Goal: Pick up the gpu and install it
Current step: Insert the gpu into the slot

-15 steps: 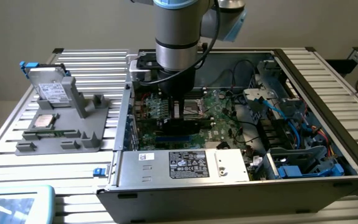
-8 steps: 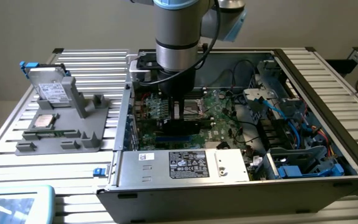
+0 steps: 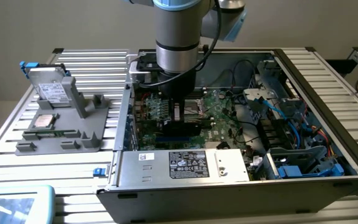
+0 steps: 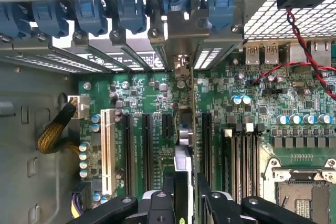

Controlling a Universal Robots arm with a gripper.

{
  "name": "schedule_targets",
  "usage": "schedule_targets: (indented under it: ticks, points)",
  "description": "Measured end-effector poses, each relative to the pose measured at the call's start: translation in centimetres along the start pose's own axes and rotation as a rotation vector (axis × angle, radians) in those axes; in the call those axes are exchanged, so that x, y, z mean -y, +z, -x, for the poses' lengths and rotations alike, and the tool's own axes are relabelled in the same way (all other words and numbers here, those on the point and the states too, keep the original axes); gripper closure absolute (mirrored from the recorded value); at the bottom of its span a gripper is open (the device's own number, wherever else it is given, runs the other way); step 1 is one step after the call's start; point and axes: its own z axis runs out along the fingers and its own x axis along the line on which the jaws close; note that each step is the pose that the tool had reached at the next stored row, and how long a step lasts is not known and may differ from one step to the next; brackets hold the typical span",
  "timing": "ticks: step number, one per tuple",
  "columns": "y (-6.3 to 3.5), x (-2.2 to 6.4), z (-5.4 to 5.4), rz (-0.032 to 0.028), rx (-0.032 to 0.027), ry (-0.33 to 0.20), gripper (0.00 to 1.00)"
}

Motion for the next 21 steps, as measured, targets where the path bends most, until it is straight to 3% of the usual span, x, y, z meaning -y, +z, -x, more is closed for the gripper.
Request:
schedule_targets:
  ticks: [7,21]
  points:
    - [0.00,-0.38,-0.02,-0.0001,0.0000,0.000,0.73]
    - [0.00,-0.38,-0.02,-0.0001,0.0000,0.000,0.73]
